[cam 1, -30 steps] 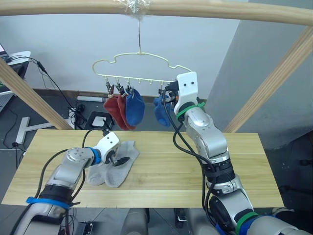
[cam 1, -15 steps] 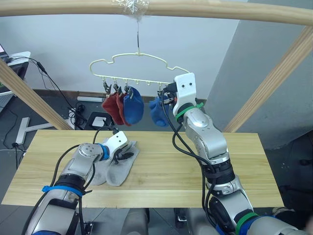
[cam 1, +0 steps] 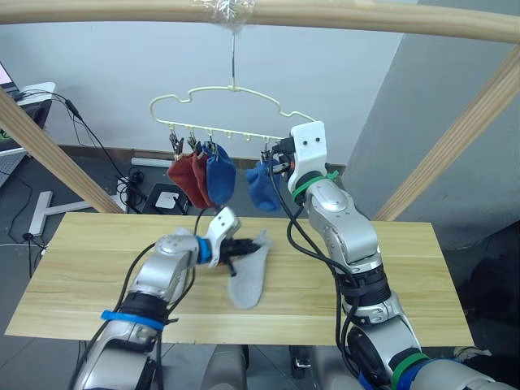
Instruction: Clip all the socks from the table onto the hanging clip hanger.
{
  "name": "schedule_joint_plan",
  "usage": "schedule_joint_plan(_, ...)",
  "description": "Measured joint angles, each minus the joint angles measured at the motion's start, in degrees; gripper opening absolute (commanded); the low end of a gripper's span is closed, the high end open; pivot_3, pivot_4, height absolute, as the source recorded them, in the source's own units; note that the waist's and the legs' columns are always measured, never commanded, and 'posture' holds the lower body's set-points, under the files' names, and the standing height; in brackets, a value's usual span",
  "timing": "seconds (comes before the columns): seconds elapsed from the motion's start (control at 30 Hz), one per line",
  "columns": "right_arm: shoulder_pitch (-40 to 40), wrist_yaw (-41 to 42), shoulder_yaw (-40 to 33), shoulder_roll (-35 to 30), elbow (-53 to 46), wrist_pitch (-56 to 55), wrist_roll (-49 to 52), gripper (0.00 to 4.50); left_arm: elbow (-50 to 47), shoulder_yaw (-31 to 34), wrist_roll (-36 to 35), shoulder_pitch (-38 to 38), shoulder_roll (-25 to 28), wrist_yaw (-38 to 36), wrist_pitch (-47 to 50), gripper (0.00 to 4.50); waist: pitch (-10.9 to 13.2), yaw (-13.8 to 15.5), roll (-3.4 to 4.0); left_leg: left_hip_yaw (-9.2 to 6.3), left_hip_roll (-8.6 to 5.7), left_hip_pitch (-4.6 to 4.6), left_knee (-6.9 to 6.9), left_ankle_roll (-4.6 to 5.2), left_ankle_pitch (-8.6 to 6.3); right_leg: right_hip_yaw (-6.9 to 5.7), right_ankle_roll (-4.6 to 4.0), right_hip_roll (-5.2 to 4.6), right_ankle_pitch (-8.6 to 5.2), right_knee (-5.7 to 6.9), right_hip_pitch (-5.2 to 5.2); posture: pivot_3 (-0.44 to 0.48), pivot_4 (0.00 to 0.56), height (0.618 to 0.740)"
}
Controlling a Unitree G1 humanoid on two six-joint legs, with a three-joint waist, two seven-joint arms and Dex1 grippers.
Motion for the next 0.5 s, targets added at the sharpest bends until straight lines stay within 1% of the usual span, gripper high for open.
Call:
schedule_joint_plan(0.1,0.0,0.0,0.0,0.0,-0.1,0.0,0.2,0.00,0.1,0.9,-0.5,-3.6,-3.3,4.1,0.3,0.02,0.0,-0.5,0.00,0.05,0.01,0.04,-0.02,0.00,0.00,0.03,0.00,0.01,0.00,0.01,0.01,-0.065,0.257,0.692)
schedule_joint_plan(0.17,0.0,0.0,-0.1,0.0,-0.3,0.0,0.2,0.00,2.0,1.5,-0.4,-5.7,-4.8,6.5,-1.6,0.02,0.0,-0.6,0.00,0.01,0.03,0.04,-0.03,0.00,0.00,0.00,-0.05,0.01,0.03,0.01,0.00,-0.065,0.257,0.692)
schedule_joint_plan(0.4,0.0,-0.2,-0.1,0.0,-0.5,0.1,0.3,0.00,8.2,3.9,-0.7,-10.0,-6.1,9.0,-5.0,0.02,0.0,-0.8,0.00,0.01,-0.01,0.01,-0.02,0.00,0.00,0.00,-0.12,0.01,0.07,-0.02,0.00,-0.067,0.255,0.692)
schedule_joint_plan(0.5,0.0,-0.2,-0.1,0.0,-0.5,0.1,0.3,0.00,9.0,4.3,-1.2,-10.9,-6.8,9.0,-5.6,0.02,0.0,-0.8,-0.01,0.02,-0.02,-0.01,-0.02,0.00,0.00,0.00,-0.13,0.00,0.08,-0.05,0.00,-0.067,0.255,0.692)
